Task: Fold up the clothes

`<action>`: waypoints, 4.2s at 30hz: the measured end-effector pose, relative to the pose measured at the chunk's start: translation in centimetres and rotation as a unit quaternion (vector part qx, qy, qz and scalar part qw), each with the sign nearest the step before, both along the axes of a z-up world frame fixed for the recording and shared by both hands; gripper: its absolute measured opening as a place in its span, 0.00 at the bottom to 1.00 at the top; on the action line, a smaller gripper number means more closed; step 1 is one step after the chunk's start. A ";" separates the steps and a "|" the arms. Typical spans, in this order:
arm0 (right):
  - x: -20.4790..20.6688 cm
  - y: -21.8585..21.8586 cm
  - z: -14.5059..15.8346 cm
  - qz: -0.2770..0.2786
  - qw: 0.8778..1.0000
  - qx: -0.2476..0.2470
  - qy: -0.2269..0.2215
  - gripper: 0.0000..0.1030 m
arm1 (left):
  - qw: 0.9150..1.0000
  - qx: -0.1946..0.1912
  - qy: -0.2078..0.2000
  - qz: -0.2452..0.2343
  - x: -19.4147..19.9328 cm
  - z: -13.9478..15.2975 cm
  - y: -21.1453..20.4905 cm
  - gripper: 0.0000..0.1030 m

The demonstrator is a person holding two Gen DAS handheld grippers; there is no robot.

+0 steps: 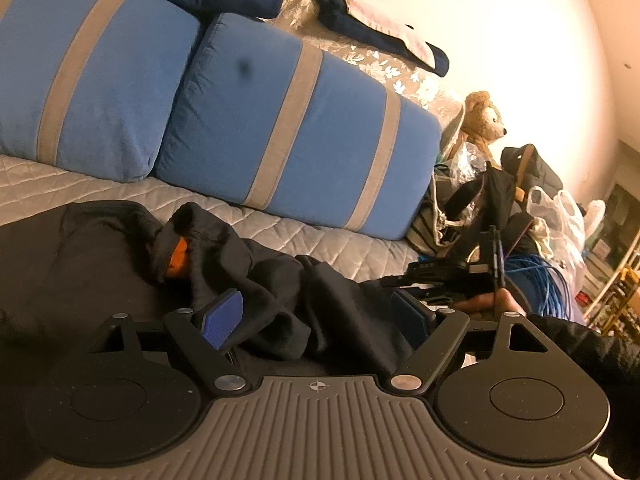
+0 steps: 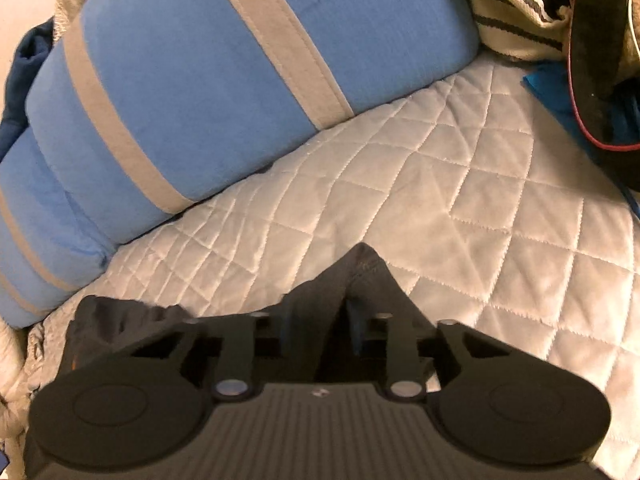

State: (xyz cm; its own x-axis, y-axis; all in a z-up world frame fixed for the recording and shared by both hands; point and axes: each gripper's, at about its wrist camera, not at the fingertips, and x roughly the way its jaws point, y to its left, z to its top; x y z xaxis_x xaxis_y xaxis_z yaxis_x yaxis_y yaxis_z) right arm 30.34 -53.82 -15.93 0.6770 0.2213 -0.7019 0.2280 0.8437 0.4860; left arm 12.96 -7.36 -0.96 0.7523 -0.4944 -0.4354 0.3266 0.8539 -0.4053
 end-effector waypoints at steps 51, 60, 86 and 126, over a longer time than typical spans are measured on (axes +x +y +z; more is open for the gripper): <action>-12.3 -13.4 -2.4 -0.260 0.956 0.133 -0.043 0.50 | 1.000 -0.001 -0.006 0.016 -0.2 0.3 0.3 0.79; -9.3 -12.4 -1.2 -0.240 0.969 0.045 -0.036 0.11 | 1.000 0.000 -0.006 0.017 -0.1 0.3 0.3 0.79; -18.7 -15.3 15.0 -0.264 0.916 -0.290 -0.089 0.06 | 0.999 0.002 -0.034 0.022 -1.1 0.8 0.2 0.79; -23.7 -19.5 8.0 -0.322 0.876 -0.355 0.047 0.06 | 0.998 0.039 0.033 0.037 -3.7 0.6 1.7 0.79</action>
